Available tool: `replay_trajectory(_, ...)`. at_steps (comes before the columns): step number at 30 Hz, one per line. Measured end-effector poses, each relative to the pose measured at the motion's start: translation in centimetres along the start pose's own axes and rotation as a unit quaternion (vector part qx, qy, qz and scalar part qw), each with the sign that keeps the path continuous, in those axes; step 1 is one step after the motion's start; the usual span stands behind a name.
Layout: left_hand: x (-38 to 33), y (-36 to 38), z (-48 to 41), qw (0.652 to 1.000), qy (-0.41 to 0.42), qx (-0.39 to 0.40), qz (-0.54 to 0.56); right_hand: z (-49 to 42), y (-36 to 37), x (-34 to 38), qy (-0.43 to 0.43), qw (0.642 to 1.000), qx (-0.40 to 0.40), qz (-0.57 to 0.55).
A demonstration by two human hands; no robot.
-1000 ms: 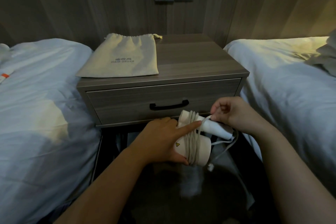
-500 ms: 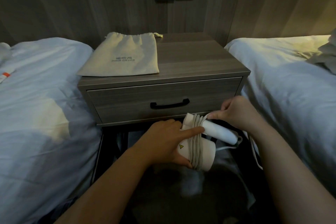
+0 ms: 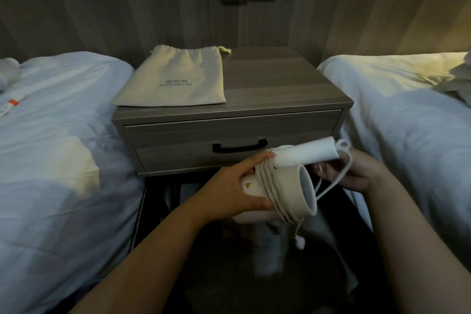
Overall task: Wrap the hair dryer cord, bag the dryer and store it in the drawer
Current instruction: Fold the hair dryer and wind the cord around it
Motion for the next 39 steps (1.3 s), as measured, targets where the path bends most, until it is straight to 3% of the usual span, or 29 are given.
replay_trajectory(8,0.6,-2.0,-0.8,0.976,-0.020,-0.111,0.184,-0.1,3.1,0.1,-0.041,0.993,0.085,0.068)
replay_trajectory(14,1.4,-2.2,-0.8,0.961,-0.048,-0.148,0.227,1.6,6.0,0.4,-0.079,0.976,0.139,0.148)
replay_trajectory(19,1.5,-1.8,-0.7,0.961,-0.069,-0.156,0.220,1.1,7.4,-1.0,-0.066,0.976,0.093,0.183)
replay_trajectory(23,1.8,-1.9,-0.6,0.956,-0.080,-0.170,0.226,0.8,9.0,-2.1,-0.052,0.985,0.119,0.111)
replay_trajectory(28,2.0,-1.6,-0.5,0.963,-0.107,-0.129,0.213,0.9,9.3,-2.1,-0.054,0.993,0.083,0.069)
replay_trajectory(33,2.3,-0.7,-0.7,0.979,-0.134,-0.070,0.138,0.7,9.0,-2.4,-0.061,0.993,0.045,0.095)
replay_trajectory(39,1.8,-1.5,-0.7,0.976,-0.121,-0.109,0.141,0.4,9.2,-2.4,-0.082,0.989,0.043,0.116)
Point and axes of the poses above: each hand's wrist, its own z-axis away from the middle knuckle, its own y-axis out of the palm, x = y × z, the point moved 10 cm from there along -z, towards the middle knuckle
